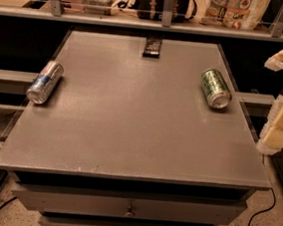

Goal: Move green can near redbull can

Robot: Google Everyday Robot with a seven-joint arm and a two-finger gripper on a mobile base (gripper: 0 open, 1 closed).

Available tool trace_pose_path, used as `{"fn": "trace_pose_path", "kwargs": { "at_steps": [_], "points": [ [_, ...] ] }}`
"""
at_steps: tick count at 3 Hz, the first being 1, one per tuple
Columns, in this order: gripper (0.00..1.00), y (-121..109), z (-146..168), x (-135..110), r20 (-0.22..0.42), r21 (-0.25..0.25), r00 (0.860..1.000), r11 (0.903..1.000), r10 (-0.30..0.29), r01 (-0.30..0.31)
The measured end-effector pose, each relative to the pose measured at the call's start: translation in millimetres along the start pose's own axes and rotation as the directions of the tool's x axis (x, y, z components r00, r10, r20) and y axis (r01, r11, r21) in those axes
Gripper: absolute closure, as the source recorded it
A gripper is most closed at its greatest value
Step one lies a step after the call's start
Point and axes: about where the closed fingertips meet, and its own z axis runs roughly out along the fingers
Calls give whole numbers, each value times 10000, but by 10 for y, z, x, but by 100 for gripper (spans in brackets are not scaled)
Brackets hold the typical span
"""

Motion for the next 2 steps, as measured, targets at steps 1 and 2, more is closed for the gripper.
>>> {"fn": "trace_pose_path", "kwargs": {
  "at_steps": [1,2],
  "points": [
    [0,-37,14,-28,94,154,10000,9999,2,-4],
    [0,-202,160,-91,323,132,9994,9998,117,-121]
  ]
}}
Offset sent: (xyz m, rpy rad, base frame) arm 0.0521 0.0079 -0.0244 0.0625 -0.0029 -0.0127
